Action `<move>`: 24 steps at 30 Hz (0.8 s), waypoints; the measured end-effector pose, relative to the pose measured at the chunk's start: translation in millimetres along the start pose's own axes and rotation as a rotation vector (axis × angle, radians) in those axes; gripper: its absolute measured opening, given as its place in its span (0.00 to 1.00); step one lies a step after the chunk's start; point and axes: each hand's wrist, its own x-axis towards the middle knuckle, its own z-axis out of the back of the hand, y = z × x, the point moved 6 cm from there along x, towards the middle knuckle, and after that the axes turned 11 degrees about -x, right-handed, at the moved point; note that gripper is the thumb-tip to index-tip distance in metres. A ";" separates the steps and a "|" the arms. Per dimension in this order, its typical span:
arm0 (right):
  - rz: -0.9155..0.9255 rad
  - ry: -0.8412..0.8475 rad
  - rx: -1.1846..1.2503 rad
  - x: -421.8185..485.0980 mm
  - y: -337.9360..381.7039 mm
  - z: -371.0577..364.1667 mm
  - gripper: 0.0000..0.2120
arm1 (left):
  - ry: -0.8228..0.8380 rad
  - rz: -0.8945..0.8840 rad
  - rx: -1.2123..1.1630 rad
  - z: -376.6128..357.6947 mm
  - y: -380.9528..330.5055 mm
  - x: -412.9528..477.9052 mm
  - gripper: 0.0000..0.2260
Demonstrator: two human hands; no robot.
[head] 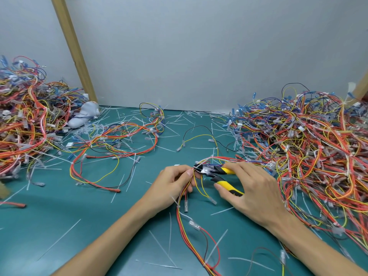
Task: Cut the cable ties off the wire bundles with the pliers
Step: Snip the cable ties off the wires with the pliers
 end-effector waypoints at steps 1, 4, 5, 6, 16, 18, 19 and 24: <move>0.001 -0.004 -0.001 0.0 -0.1 0.0 0.18 | 0.001 0.000 -0.003 -0.3 -0.2 0.2 0.16; 0.007 -0.030 -0.011 0.2 0.0 0.8 0.17 | 0.005 0.000 -0.004 -0.5 -0.1 0.0 0.16; 0.011 -0.038 -0.012 0.2 0.0 1.2 0.17 | 0.006 -0.002 -0.002 -0.3 -0.1 -0.1 0.17; 0.014 -0.041 -0.010 0.3 0.1 1.4 0.17 | 0.007 -0.003 0.001 -0.1 0.1 -0.1 0.17; -0.024 0.083 -0.019 0.6 0.7 -2.0 0.20 | 0.012 0.025 -0.027 0.8 6.4 2.1 0.13; -0.019 0.097 -0.020 1.0 1.9 -2.2 0.21 | 0.012 0.029 -0.026 1.0 6.6 2.1 0.13; -0.016 0.100 -0.024 1.3 2.2 -1.9 0.21 | 0.013 0.031 -0.024 0.8 6.4 2.1 0.13; -0.017 0.103 -0.031 1.3 2.5 -1.6 0.22 | 0.025 0.039 -0.030 -0.2 5.5 1.5 0.12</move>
